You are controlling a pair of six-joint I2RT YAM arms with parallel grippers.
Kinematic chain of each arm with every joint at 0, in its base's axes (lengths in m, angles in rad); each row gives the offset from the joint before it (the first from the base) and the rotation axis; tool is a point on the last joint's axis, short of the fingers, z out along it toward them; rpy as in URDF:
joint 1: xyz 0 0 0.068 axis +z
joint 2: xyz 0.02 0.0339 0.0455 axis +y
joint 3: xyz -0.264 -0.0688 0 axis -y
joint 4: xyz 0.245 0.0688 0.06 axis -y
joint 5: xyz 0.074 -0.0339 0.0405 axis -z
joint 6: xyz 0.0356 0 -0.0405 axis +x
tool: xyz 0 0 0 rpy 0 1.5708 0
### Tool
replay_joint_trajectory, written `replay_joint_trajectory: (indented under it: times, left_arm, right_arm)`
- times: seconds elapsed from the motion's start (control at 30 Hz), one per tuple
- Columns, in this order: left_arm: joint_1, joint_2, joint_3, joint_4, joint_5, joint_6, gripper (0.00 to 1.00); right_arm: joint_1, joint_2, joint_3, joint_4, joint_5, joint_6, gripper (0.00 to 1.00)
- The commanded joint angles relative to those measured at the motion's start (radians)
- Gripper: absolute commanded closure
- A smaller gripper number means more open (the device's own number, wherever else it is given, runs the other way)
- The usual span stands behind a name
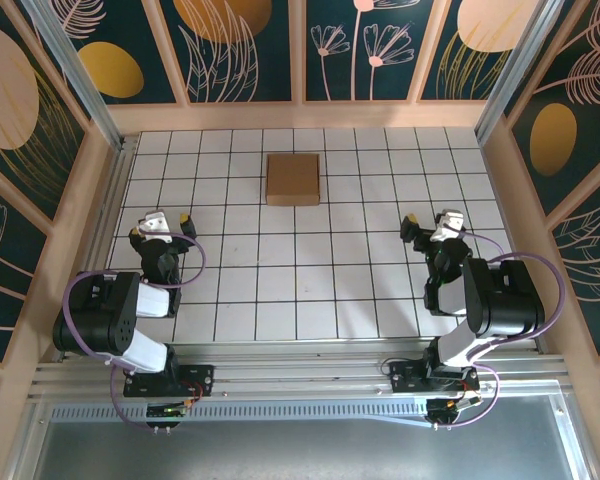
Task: Fold the paper box
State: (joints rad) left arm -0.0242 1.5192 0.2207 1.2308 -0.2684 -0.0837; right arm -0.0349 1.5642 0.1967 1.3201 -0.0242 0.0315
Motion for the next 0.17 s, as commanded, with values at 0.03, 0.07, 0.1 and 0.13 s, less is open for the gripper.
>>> replay_joint_trajectory:
  times: [0.03, 0.07, 0.1, 0.13]
  left_arm:
    - [0.006, -0.003, 0.004, 0.059, 0.02, -0.021, 0.01]
    - [0.006, -0.003, 0.004, 0.059, 0.02, -0.022, 0.01]
    - [0.006, -0.004, 0.003, 0.059, 0.02, -0.022, 0.01]
    - [0.006, -0.003, 0.003, 0.059, 0.02, -0.021, 0.01]
  right_arm:
    - [0.017, 0.003, 0.014, 0.028, 0.017, -0.031, 0.01]
    - [0.017, 0.001, 0.012, 0.031, 0.018, -0.031, 0.01]
    - [0.018, 0.002, 0.003, 0.045, 0.021, -0.032, 0.01]
    - [0.018, 0.003, -0.007, 0.07, 0.023, -0.033, 0.01]
